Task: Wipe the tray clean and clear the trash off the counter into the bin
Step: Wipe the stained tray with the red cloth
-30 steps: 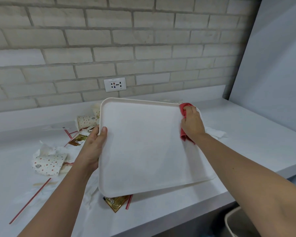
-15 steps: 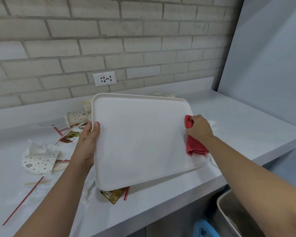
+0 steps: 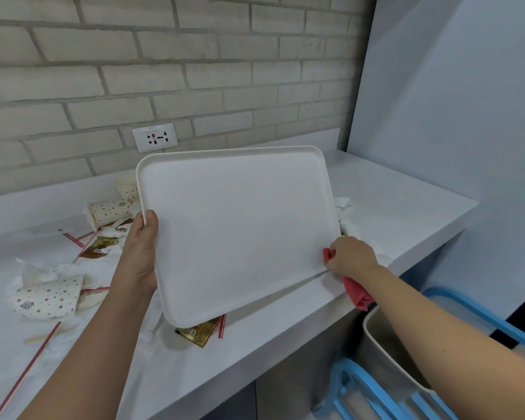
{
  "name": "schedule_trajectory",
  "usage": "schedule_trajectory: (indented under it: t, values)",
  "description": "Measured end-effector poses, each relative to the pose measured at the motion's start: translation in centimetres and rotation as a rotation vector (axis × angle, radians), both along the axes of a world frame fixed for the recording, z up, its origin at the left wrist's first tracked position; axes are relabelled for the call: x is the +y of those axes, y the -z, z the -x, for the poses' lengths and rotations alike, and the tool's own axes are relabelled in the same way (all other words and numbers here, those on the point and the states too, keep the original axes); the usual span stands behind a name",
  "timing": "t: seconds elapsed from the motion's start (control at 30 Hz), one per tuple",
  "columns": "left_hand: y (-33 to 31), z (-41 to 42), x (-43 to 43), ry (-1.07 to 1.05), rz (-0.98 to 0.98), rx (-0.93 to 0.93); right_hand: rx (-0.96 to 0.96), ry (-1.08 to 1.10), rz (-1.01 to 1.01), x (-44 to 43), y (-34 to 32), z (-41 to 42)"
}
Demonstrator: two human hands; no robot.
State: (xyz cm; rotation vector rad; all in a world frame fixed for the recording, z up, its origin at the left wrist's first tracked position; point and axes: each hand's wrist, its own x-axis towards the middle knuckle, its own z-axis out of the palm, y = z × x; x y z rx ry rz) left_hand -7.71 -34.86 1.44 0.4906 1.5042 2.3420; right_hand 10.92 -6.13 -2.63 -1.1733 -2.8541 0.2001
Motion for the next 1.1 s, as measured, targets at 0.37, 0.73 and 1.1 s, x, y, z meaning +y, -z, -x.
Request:
schedule_trajectory:
  t: [0.37,0.73,1.1]
  values:
    - [-1.8,-0.3,-0.7,0.016,-0.125,-0.007,0.001,-0.309,-0.083,-8.7,-4.3,1.3]
    - [-1.5,0.7,1.8,0.049,-0.163,-0.012,0.203,-0.511,0.234,-16.4,-3.9,2.1]
    - [-2.5,2.5,8.7,-0.011,-0.261,-0.099,0.948,-0.269,1.227,-9.4,-7.4,1.7]
